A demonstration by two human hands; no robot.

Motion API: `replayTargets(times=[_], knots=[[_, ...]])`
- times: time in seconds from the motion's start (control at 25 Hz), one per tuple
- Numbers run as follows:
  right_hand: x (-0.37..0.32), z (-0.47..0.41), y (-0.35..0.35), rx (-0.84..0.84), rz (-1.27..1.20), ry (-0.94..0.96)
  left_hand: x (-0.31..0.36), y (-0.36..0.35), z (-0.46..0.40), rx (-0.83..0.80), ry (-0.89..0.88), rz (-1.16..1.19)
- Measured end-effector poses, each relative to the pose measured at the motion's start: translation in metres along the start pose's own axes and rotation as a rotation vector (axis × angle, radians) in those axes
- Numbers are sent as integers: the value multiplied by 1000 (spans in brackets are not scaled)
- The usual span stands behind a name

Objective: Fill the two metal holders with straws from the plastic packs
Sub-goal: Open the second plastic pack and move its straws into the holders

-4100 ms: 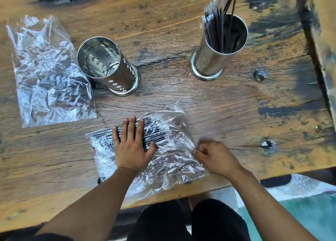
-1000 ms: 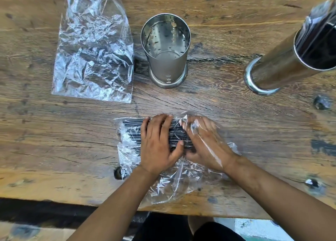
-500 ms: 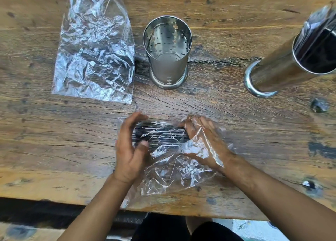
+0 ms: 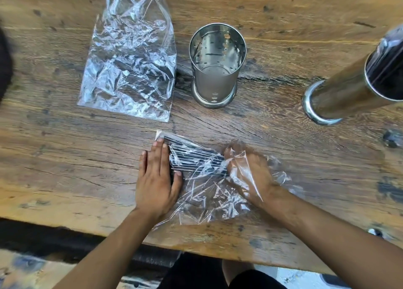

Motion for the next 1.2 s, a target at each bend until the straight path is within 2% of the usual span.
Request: replayTargets(times=[0.04,0.08,0.16,0.2,0.4,0.52,0.68,0.96,1.08,1.2], knots=[[-1,0,-9,-28,7,22,0,0,1,-1,-3,-16],[-8,-1,-13,-144,-93,-89,-2,-1,1,2,-6,-25],[-13,-8,-6,-80,-67,-75,-3,-1,0,-1,-2,-36],[-14,-8,-4,-177,-41,-107,-3,-1,-1,-12,7,-45],[-15,-4,12,-56,157,-5,-1,2,-1,-39,-2,-46],[-6,3,8,-144,197,-62,1,3,-1,-57,-24,-47],[5,9,9,-231,235,-38,0,0,-1,-86,-43,-91],[24,27,9,-543,-128,-99,-1,-4,-2,-91,-51,-121],[27,19,13,-459,-124,-39,0,-4,-1,-80,-49,-109],[29,21,23,-362,75,15,0,-4,-2,-87,-43,-120]])
Point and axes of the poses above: each hand's wrist, its own z-axis away from the middle knuckle, its own y-axis out of the back of the hand, x = y × z, the point moved 5 cm from there along -z, towards the middle knuckle, and after that the axes turned 7 degrees about x, right-handed, at the moved point
